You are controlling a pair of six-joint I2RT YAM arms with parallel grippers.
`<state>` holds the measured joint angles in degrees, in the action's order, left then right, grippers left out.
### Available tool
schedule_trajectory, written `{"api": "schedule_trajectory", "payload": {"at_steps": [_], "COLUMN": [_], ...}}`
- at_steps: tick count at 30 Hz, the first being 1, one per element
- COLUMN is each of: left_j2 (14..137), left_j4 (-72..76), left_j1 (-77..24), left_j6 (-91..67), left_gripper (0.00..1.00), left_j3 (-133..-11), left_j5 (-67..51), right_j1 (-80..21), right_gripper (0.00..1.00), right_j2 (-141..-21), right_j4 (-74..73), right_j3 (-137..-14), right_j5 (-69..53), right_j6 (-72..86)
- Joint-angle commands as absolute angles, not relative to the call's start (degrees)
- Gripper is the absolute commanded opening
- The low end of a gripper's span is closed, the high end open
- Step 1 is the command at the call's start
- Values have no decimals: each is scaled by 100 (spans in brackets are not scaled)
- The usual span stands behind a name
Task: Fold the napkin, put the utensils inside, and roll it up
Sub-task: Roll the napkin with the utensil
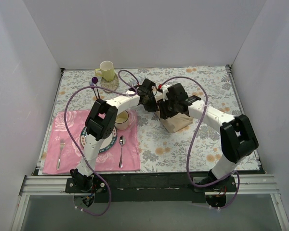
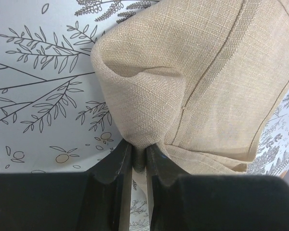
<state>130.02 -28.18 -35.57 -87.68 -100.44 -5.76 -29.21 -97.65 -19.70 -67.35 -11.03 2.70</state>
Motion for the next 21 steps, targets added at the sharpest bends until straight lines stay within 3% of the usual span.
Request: {"api": "schedule_trajectory", "payload": {"at_steps": [1,8,21], "left_j2": [13307,13254,13254], "left_j4": [-3550,-3595,-3560], "left_j1": [-3560,-3568,-3454], "left_j6": [-8490,-8473,-8446], "left_gripper": [0,0,0], "left_j3": [-10151,-10090,-9993], "left_j5": [-676,-843,-1257], "right_j1": [-3716,-4886,-5177], "right_gripper": [52,53,54], "right_j2": [-9133,-9368,-10274], "right_j4": [-1899,-1837,-1091], "right_j3": [-6364,-6223,-6056], "right_j5": [1289,2960,3709], "right_j6": [-281,-510,-835]}}
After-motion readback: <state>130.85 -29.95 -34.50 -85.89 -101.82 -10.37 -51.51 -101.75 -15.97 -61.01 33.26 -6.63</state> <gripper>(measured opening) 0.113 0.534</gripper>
